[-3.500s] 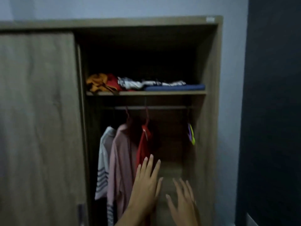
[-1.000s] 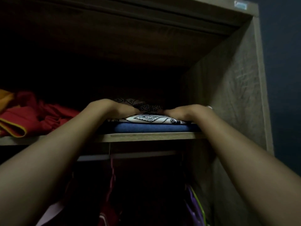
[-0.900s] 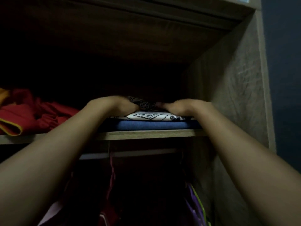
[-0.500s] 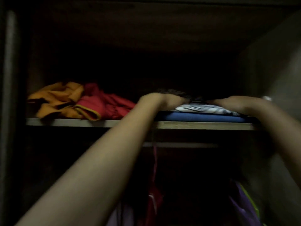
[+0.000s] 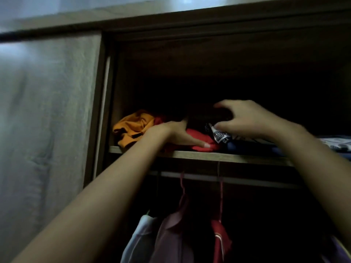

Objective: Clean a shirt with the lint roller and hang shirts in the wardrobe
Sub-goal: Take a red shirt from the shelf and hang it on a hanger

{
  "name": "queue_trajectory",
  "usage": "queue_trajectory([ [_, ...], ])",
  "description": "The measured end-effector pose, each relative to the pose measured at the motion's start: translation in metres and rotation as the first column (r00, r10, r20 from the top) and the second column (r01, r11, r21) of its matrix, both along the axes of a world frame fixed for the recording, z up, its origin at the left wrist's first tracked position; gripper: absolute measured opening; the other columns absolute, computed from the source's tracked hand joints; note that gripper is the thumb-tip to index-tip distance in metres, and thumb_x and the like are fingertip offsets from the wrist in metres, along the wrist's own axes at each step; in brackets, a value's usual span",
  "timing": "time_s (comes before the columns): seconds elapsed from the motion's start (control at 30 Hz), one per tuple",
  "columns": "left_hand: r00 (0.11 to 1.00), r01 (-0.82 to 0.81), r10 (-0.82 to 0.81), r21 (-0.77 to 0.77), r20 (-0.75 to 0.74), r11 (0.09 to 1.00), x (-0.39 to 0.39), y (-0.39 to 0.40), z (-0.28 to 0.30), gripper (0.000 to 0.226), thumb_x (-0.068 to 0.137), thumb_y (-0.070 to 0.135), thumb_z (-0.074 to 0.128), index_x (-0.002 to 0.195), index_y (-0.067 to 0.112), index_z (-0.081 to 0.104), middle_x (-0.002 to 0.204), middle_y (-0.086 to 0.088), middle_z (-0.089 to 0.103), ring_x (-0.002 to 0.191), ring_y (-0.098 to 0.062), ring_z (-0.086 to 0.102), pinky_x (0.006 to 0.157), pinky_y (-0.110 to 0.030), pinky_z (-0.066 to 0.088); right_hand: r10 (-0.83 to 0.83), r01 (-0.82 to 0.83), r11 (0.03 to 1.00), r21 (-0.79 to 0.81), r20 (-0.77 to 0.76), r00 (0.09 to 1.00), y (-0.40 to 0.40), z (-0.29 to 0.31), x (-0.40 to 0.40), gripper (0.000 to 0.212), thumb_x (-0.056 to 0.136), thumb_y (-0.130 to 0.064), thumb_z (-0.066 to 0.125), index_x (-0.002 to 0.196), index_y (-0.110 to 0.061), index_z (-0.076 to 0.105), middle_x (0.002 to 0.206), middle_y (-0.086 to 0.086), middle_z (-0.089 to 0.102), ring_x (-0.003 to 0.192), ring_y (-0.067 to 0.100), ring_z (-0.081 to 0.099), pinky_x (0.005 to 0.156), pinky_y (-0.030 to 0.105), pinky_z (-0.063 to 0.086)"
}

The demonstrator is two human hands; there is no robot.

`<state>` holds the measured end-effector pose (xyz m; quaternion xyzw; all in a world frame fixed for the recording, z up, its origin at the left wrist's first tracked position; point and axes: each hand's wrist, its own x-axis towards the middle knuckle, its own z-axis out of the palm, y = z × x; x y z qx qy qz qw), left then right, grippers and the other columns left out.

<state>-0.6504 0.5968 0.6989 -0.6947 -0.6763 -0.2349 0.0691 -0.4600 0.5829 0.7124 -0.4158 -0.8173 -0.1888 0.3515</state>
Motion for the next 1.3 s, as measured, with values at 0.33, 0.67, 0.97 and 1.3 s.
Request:
queue_trajectory([
  [0.33, 1.000, 0.004, -0.010, 0.457, 0.010, 0.889, -0.015, 0.012, -0.014, 0.049, 0.073, 0.042, 0.071, 0.108, 0.012, 0.056, 0.109, -0.013, 0.062, 0.096, -0.033, 0.060, 0.083, -0.040, 0.052, -0.129, 0.158, 0.980, -0.121, 0.219, 0.967, 0.047, -0.015, -0.037, 0.078, 0.067, -0.051, 0.072, 0.135, -0.029, 0.040, 0.129, 0.007, 0.058, 0.116, 0.028, 0.055, 0.098, 0.037, 0.046],
  [0.67, 0.944, 0.265, -0.301, 0.849, -0.133, 0.456, -0.015, -0.018, 0.022, 0.067, 0.074, 0.031, 0.063, 0.135, 0.015, 0.040, 0.123, -0.010, 0.050, 0.114, -0.024, 0.050, 0.096, -0.047, 0.043, 0.042, 0.025, 0.953, 0.302, -0.214, 0.976, 0.023, 0.018, -0.058, 0.079, 0.083, -0.016, 0.059, 0.147, -0.025, 0.014, 0.107, 0.015, 0.064, 0.093, 0.035, 0.065, 0.077, 0.043, 0.054],
  [0.97, 0.958, 0.107, -0.282, 0.843, 0.055, 0.528, -0.043, -0.021, -0.014, 0.092, 0.089, 0.056, 0.051, 0.152, 0.019, -0.004, 0.161, -0.005, 0.008, 0.146, -0.020, 0.013, 0.119, -0.041, 0.008, 0.183, -0.128, 0.983, 0.135, -0.589, 0.787, 0.028, 0.019, -0.087, 0.072, 0.088, -0.015, 0.053, 0.148, -0.040, 0.021, 0.130, 0.013, 0.057, 0.117, 0.037, 0.056, 0.094, 0.038, 0.048],
  [1.3, 0.982, -0.119, 0.069, 0.285, 0.178, 0.951, -0.084, -0.003, -0.028, 0.056, 0.086, 0.045, 0.051, 0.128, 0.009, 0.049, 0.130, -0.018, 0.054, 0.118, -0.036, 0.050, 0.099, -0.041, 0.040, 0.372, -0.467, 0.812, 0.350, -0.927, -0.049, 0.035, 0.049, -0.071, 0.053, 0.094, -0.008, 0.050, 0.144, -0.019, 0.036, 0.132, -0.001, 0.054, 0.114, 0.014, 0.055, 0.097, 0.022, 0.044],
])
